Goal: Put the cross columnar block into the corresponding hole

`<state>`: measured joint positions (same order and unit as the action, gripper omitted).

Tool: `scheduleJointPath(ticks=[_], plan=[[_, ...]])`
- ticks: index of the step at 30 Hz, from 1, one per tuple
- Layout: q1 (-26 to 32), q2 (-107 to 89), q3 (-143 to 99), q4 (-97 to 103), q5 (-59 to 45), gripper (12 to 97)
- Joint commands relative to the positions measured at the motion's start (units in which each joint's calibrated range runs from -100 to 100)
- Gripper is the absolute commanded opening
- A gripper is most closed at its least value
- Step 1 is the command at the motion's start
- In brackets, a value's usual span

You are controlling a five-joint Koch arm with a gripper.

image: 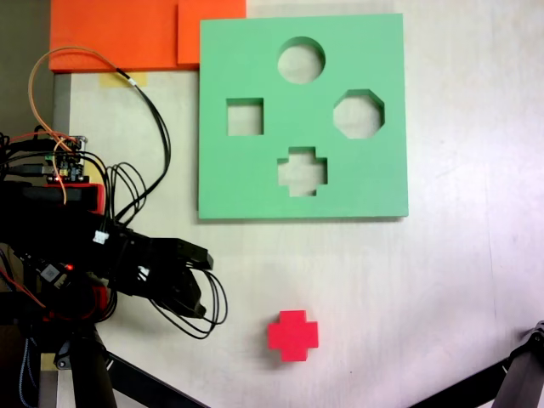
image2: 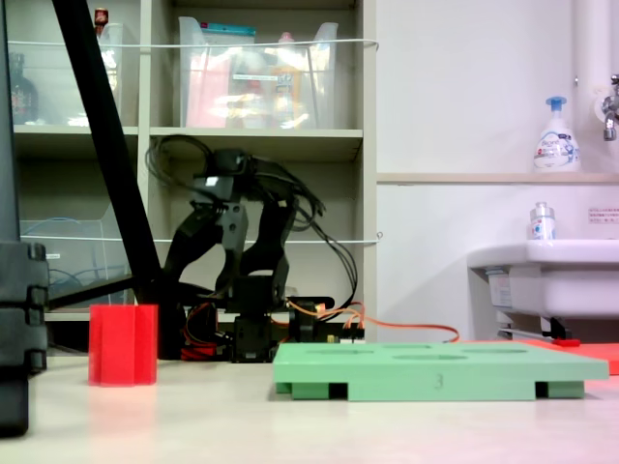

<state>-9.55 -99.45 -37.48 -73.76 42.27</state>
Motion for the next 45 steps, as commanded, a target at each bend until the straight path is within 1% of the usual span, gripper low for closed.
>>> scheduleJointPath(ticks=[1, 8, 9, 12, 13, 15, 18, 23, 24, 28, 36, 45], plan=[[0.59, 0.01, 6.97, -0.81, 0.54, 39.7], [-0.59, 21.52, 20.13, -6.3, -0.29, 40.5], [-0.68, 23.89, 21.43, -6.3, -0.54, 44.8], [-0.68, 32.55, 26.22, -6.98, -0.93, 63.6], [-0.68, 35.21, 27.51, -6.98, -0.93, 67.0], [-0.93, 40.65, 30.1, -7.07, -0.93, 68.6], [-1.66, 50.57, 36.09, -7.65, -0.98, 75.4], [-2.93, 65.65, 44.36, -7.84, -1.95, 75.9], [-3.08, 69.01, 46.06, -7.84, -2.2, 78.0], [-3.17, 78.64, 50.04, -7.94, -2.34, 78.1], [-3.03, 88.84, 54.33, -7.84, -2.39, 78.1], [-3.27, 95.26, 57.42, -7.84, -3.91, 78.0]])
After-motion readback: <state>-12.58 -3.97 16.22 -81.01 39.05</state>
